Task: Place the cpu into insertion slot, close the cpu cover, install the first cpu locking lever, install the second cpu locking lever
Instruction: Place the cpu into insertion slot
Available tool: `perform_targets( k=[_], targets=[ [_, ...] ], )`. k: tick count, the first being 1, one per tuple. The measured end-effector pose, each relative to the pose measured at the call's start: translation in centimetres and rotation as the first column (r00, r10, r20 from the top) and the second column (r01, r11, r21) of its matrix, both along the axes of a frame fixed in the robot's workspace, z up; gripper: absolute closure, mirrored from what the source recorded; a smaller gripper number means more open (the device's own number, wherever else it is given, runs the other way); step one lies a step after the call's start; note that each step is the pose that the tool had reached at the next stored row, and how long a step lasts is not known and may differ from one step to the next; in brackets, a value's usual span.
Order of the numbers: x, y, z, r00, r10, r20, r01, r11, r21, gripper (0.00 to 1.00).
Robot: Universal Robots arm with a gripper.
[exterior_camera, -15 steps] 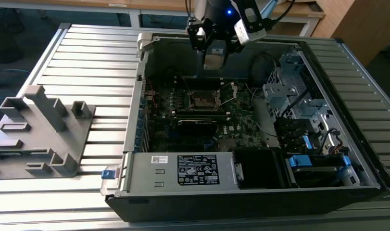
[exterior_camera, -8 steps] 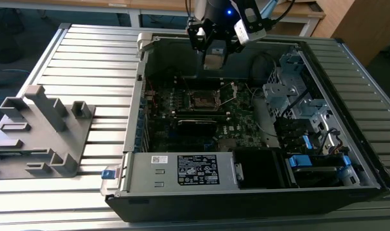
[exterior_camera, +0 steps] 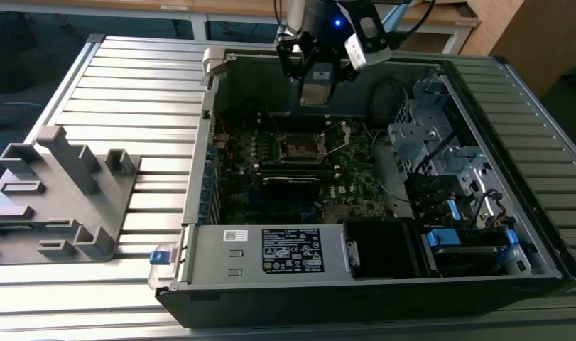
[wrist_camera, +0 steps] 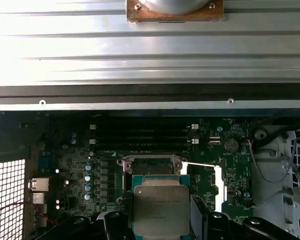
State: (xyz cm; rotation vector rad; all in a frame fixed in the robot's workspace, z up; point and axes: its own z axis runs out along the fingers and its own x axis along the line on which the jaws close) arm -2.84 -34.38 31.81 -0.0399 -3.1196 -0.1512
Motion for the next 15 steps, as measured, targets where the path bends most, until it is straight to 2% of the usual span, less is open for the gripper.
perform_targets(
  k=[8, 15],
  targets=[
    [0.0, 0.0, -0.04, 1.0, 0.0, 0.0001, 0.0, 1.0, 0.0002, 0.46],
    [0.0, 0.0, -0.81, 1.0, 0.0, 0.0, 0.0, 1.0, 0.0091, 0.46]
  ],
)
